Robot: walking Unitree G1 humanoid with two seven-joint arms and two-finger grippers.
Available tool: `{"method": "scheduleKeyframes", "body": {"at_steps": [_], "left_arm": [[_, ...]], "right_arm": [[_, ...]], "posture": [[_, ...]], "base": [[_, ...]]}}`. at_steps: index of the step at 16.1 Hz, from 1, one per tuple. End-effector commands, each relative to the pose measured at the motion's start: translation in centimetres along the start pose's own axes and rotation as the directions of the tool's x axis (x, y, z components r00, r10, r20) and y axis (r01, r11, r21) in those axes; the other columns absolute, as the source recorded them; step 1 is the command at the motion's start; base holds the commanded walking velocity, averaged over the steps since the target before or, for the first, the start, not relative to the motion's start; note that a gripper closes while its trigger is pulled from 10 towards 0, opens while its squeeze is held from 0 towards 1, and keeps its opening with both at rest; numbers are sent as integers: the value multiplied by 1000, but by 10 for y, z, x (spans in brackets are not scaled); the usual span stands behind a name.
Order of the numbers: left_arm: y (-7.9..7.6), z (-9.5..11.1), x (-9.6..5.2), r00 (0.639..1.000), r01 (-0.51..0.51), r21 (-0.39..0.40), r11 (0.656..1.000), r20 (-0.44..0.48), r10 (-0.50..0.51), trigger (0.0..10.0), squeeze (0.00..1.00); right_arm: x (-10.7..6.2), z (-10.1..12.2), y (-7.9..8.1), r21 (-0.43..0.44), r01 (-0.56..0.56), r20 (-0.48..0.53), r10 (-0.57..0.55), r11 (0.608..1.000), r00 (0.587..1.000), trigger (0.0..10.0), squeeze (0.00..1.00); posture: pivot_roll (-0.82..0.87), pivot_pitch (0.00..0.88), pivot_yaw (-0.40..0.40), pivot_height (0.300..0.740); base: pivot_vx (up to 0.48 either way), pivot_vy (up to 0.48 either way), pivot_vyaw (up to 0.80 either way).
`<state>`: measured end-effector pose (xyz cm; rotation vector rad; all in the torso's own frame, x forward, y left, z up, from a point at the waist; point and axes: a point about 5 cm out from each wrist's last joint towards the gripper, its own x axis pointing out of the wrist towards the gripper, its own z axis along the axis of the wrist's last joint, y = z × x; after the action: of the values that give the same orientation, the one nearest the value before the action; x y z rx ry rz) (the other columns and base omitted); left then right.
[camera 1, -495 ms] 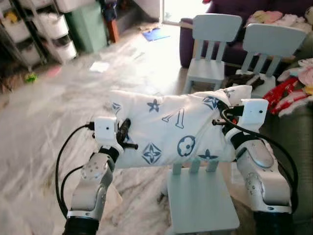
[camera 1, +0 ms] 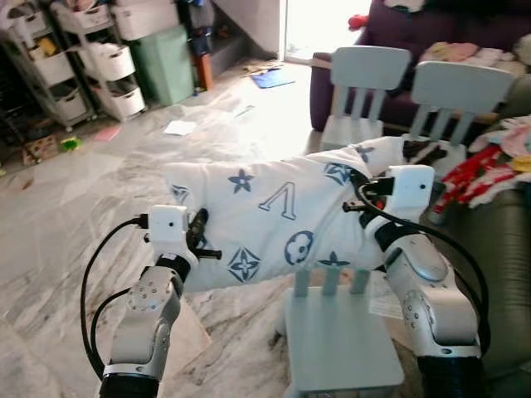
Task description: Move the pillow to the sofa
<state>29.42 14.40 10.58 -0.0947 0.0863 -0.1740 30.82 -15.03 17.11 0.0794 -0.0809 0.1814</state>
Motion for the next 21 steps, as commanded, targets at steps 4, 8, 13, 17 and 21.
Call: {"method": "scheduleKeyframes", "body": {"at_steps": [4,8,13,17,21], "left_arm": [[9,-1,1,999,-40,-24,999,-21,40,10000,0],[9,-2,0,998,-47,-42,998,-31,46,10000,0],[6,-5,-1,999,-31,-71,997,-46,28,10000,0],[4,-6,-2,998,-26,-85,996,-55,21,10000,0],[2,-6,-2,998,-20,-92,996,-58,15,10000,0]], "right_arm": [[1,2,3,14,-22,-2,22,1000,1000,10000,0],[1,2,6,11,-43,-4,43,999,999,10000,0],[1,1,6,6,-54,-14,54,999,998,10000,0],[1,2,4,-2,-54,-18,54,999,998,10000,0],[1,2,3,-6,-53,-20,53,999,998,10000,0]], "posture": [[-217,0,42,740],[-214,0,36,740],[-215,0,28,740],[-216,0,25,740],[-217,0,22,740]], "base": [[0,0,-164],[0,0,-708],[0,0,0],[0,457,0],[0,480,0]]}}
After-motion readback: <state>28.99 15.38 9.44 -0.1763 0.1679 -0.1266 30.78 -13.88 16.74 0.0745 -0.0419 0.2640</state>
